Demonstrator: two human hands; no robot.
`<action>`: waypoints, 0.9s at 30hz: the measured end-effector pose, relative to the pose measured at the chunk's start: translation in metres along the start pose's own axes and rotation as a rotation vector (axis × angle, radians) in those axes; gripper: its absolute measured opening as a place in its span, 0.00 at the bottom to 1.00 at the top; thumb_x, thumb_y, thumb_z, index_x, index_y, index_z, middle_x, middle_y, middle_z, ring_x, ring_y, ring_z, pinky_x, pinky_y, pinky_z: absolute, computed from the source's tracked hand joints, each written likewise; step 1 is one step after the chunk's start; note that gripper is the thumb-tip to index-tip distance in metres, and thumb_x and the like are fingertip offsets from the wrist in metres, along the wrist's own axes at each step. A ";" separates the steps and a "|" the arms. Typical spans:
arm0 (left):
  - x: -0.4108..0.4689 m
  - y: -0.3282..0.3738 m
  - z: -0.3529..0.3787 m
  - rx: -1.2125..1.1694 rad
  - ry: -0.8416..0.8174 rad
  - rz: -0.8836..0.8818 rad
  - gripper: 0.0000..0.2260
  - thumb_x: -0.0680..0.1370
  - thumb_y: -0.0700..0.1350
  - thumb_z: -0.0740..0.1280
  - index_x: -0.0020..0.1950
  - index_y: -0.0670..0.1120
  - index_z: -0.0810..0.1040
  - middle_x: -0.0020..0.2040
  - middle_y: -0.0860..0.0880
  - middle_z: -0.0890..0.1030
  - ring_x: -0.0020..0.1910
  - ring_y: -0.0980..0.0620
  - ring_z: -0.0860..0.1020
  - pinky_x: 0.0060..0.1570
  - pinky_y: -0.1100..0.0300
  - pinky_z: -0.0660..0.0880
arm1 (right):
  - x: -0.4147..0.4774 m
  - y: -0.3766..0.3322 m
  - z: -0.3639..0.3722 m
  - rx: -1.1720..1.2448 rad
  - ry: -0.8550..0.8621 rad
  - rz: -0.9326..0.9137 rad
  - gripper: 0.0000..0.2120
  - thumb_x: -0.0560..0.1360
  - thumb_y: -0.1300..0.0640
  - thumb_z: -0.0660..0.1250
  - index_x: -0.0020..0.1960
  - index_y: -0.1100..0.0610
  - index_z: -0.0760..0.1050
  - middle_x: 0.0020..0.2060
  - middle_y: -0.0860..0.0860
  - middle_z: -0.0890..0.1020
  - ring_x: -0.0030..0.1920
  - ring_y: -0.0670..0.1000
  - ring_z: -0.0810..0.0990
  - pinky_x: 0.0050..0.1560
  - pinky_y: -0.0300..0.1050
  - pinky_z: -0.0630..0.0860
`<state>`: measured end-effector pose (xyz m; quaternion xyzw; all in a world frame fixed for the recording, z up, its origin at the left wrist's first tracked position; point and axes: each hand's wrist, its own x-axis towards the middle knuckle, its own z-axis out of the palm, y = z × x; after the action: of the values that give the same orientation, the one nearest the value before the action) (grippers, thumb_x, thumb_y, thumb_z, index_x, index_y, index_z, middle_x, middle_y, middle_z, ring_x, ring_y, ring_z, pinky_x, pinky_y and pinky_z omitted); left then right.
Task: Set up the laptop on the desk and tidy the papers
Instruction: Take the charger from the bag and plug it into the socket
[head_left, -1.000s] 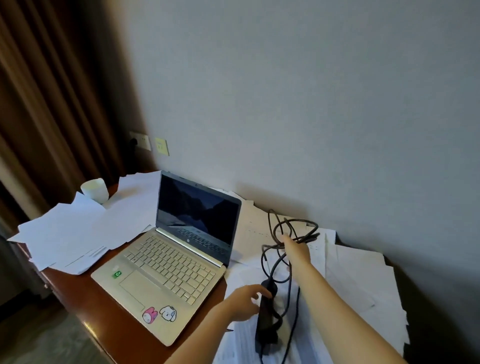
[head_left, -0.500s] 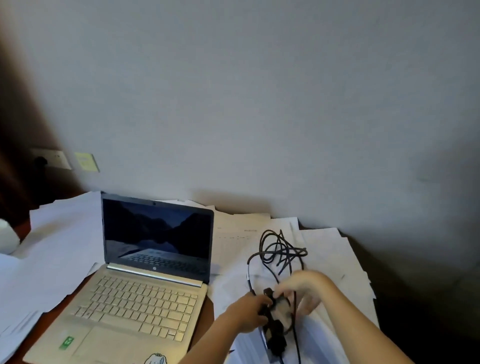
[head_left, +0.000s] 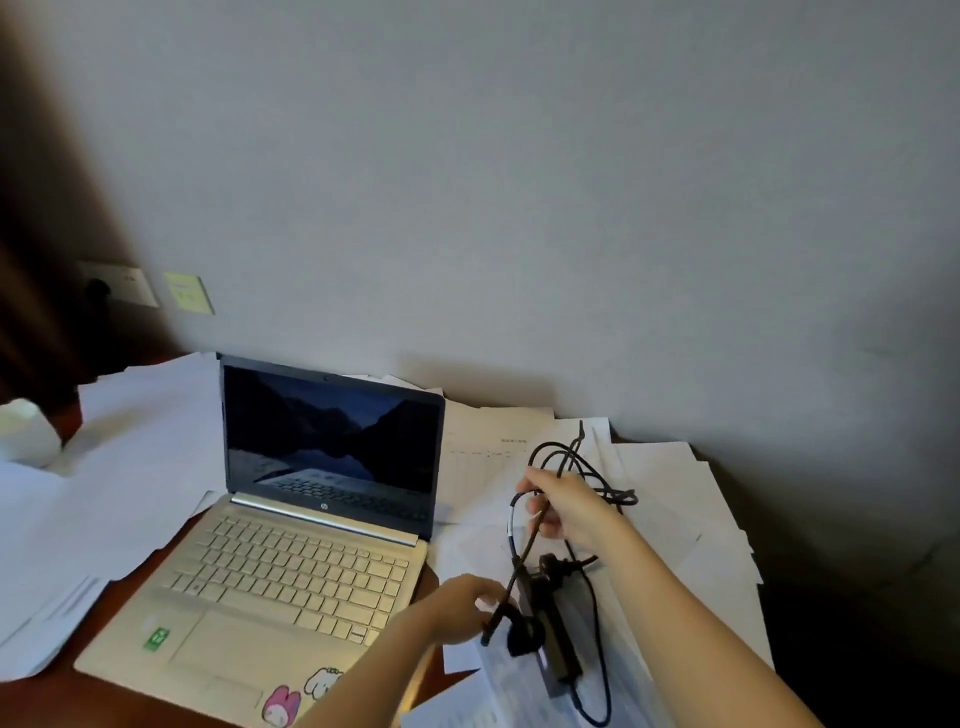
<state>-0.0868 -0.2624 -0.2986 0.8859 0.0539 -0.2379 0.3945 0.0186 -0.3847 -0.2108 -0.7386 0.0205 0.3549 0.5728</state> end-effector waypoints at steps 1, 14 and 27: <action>-0.005 -0.002 0.000 -0.061 -0.016 -0.008 0.15 0.79 0.38 0.61 0.65 0.46 0.75 0.65 0.47 0.76 0.64 0.51 0.72 0.63 0.59 0.70 | 0.003 -0.001 0.003 0.058 0.021 -0.013 0.13 0.81 0.53 0.56 0.42 0.58 0.73 0.28 0.51 0.71 0.20 0.46 0.73 0.22 0.35 0.66; -0.038 -0.010 -0.024 -0.688 0.066 -0.110 0.08 0.72 0.33 0.64 0.44 0.44 0.80 0.41 0.48 0.80 0.42 0.55 0.78 0.47 0.65 0.76 | 0.033 0.016 0.009 0.256 0.225 0.010 0.10 0.76 0.60 0.64 0.37 0.58 0.69 0.21 0.51 0.70 0.26 0.48 0.65 0.22 0.37 0.61; -0.024 -0.009 -0.021 -0.922 0.596 -0.296 0.07 0.77 0.31 0.63 0.49 0.38 0.80 0.39 0.44 0.79 0.39 0.52 0.78 0.41 0.64 0.77 | 0.014 0.036 0.031 -0.052 -0.060 -0.004 0.15 0.74 0.55 0.69 0.57 0.57 0.71 0.41 0.53 0.76 0.36 0.47 0.74 0.32 0.37 0.71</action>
<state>-0.1024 -0.2382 -0.2816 0.6341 0.3848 0.0176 0.6705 -0.0024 -0.3650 -0.2508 -0.7422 -0.0076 0.3763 0.5544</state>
